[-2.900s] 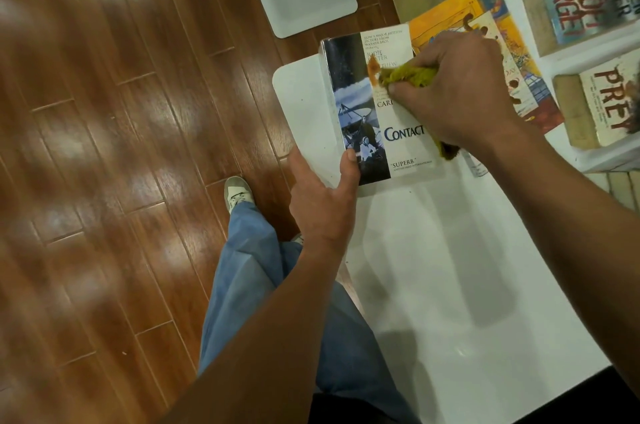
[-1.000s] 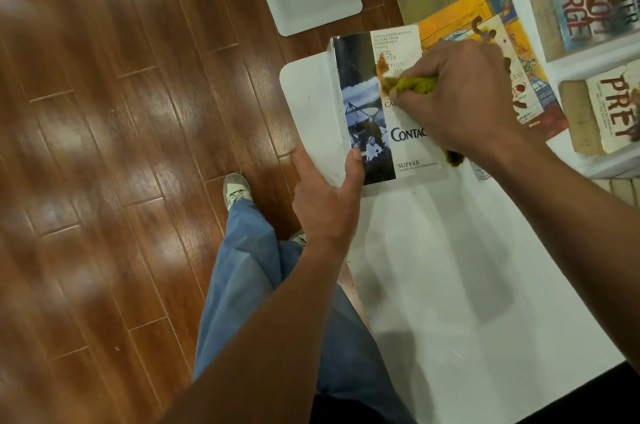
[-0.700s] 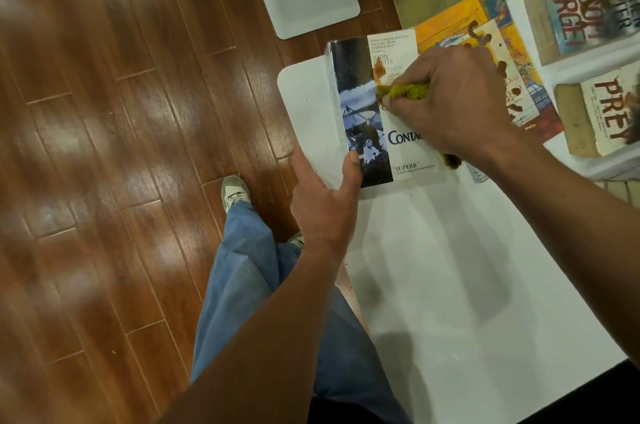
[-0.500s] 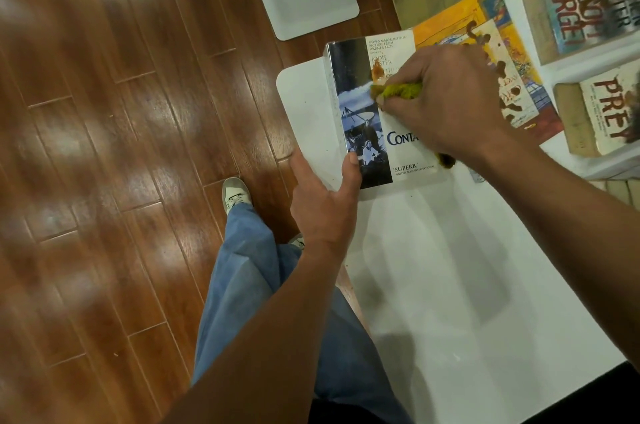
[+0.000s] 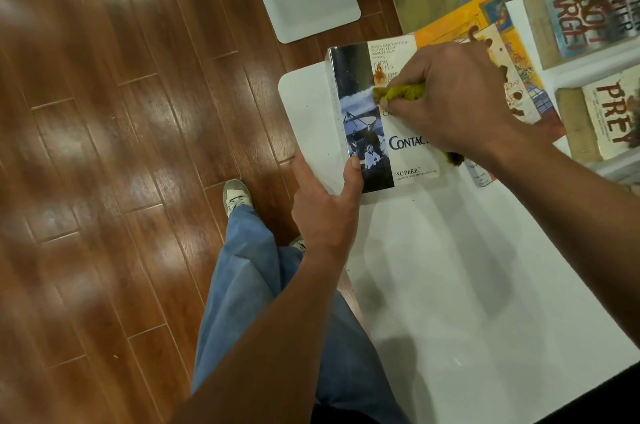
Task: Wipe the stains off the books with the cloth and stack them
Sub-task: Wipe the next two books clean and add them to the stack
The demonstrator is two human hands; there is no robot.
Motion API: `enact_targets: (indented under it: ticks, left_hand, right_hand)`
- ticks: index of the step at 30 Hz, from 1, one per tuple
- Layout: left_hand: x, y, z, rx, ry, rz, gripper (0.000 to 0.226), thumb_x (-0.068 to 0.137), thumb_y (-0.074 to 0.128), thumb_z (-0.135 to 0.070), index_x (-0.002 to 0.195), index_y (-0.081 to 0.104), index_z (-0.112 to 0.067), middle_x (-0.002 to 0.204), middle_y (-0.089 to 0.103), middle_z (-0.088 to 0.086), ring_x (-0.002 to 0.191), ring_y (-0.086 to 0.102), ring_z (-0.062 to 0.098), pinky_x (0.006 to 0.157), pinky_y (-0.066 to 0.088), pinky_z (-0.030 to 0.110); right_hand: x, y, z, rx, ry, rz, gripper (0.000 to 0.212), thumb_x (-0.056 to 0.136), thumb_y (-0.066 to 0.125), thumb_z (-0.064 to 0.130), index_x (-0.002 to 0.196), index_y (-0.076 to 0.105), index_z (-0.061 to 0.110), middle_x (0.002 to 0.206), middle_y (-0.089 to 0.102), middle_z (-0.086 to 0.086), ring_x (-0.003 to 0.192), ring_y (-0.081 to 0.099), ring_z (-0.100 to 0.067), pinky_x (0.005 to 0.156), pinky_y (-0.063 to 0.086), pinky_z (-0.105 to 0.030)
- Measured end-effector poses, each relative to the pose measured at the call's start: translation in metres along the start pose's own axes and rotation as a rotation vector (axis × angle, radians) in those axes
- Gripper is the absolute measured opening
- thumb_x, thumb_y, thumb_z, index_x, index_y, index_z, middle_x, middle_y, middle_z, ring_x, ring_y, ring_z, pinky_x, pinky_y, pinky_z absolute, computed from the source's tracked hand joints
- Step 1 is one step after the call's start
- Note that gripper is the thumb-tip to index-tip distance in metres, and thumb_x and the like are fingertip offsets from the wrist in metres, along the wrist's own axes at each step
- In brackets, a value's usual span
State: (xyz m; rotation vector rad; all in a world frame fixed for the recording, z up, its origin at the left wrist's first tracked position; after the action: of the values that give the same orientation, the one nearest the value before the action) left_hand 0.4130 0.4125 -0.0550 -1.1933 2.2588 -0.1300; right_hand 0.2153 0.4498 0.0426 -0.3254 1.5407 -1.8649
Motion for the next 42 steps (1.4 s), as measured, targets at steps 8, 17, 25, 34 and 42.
enact_targets:
  ticks: [8,17,25,34,42]
  left_hand:
    - [-0.002,-0.001,-0.001,-0.002,-0.001,0.016,0.072,0.080,0.052,-0.070,0.133,0.041,-0.023,0.114,0.066,-0.015,0.092,0.061,-0.013,0.071,0.045,0.001]
    - [0.000,0.000,0.001,0.004,-0.012,0.009,0.067,0.083,0.059,-0.065,0.132,0.043,-0.022,0.109,0.064,-0.018,0.087,0.059,-0.015,0.070,0.042,-0.001]
    - [0.000,0.000,-0.002,-0.019,-0.006,0.008,0.073,0.078,0.052,-0.071,0.133,0.043,-0.023,0.106,0.062,-0.022,0.092,0.060,-0.014,0.073,0.044,0.002]
    - [-0.002,-0.001,-0.004,-0.039,0.004,0.023,0.075,0.078,0.051,-0.073,0.135,0.040,-0.025,0.118,0.064,-0.013,0.098,0.064,0.000,0.072,0.046,0.002]
    - [-0.002,0.000,-0.003,-0.043,0.004,0.024,0.074,0.078,0.051,-0.075,0.135,0.038,-0.028,0.120,0.063,-0.014,0.102,0.065,0.005,0.078,0.052,0.012]
  right_hand:
    - [0.007,-0.002,-0.001,-0.023,0.010,-0.008,0.029,0.088,0.072,0.043,0.111,0.077,0.026,0.105,0.074,0.000,0.089,0.052,-0.020,0.073,0.047,-0.036]
    - [0.012,-0.004,-0.002,0.028,0.046,-0.004,0.029,0.086,0.074,0.044,0.107,0.078,0.025,0.103,0.074,0.001,0.096,0.062,-0.026,0.077,0.056,-0.046]
    - [0.018,-0.006,0.000,0.001,0.045,-0.047,0.031,0.086,0.073,0.044,0.109,0.077,0.025,0.108,0.073,-0.001,0.100,0.060,-0.026,0.075,0.049,-0.038]
    - [0.022,-0.009,0.000,0.031,0.069,-0.083,0.030,0.085,0.074,0.043,0.109,0.077,0.023,0.110,0.073,0.001,0.097,0.060,-0.021,0.074,0.046,-0.034]
    - [0.025,-0.007,0.003,-0.017,0.050,-0.100,0.030,0.087,0.073,0.044,0.110,0.076,0.025,0.112,0.072,0.002,0.102,0.059,-0.023,0.073,0.040,-0.032]
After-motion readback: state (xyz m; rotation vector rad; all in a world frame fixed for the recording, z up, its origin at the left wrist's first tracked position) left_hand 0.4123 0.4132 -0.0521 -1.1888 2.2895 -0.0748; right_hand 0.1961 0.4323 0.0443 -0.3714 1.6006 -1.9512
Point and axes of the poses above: each hand's wrist, its own x-axis towards the middle knuckle, its own y-axis out of the palm, z = x × y, the point moved 4 cm from there along x, towards the middle knuckle
